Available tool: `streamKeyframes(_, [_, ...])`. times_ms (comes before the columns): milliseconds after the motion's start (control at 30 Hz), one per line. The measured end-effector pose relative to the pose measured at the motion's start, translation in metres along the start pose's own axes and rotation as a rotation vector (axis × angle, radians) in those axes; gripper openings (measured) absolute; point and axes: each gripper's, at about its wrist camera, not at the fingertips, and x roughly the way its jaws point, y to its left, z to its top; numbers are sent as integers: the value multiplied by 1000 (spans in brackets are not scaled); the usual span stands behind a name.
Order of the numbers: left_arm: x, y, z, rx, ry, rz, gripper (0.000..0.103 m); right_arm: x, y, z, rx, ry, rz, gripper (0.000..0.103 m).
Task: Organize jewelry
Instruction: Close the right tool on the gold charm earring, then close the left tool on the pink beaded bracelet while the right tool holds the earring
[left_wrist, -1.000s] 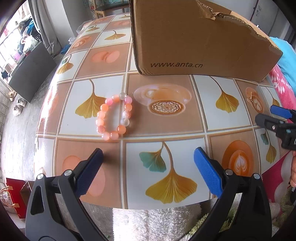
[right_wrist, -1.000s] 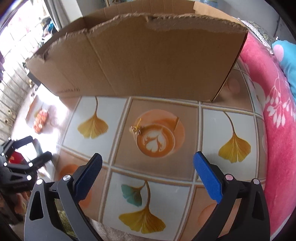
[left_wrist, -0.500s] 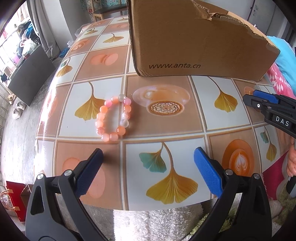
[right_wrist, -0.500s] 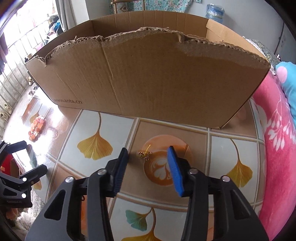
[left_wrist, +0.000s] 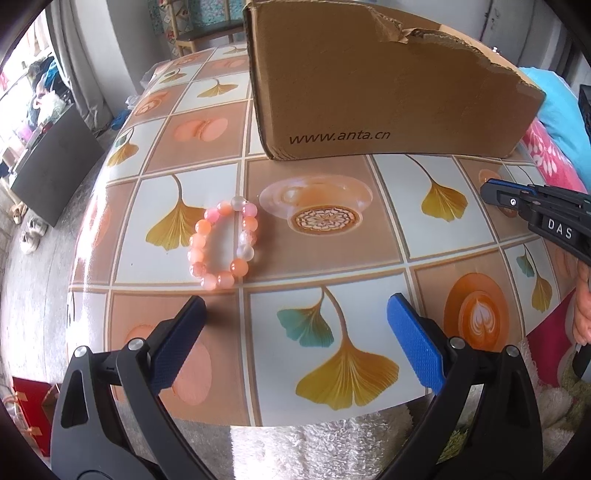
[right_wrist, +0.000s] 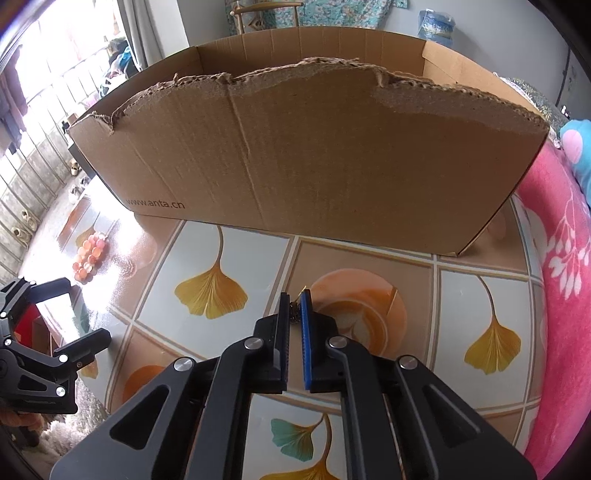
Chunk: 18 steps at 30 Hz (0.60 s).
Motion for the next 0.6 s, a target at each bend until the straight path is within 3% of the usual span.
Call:
streamKeyframes(233, [-28,12,-3,-7,-166,-45,93,1,-13,-7,45,-4,21,5])
streamKeyframes(367, [-31,18,8,-6,-201,-45,70,4,-17,-10,59,-12,37,5])
streamKeyframes(467, [-22,20,16,-7,-175,-50,54,4,-19,-11,55,-18,42,5])
streamKeyframes(600, [-8,25,21,-27,-125,-70,41,1,-26,-11,61,-23,58,5])
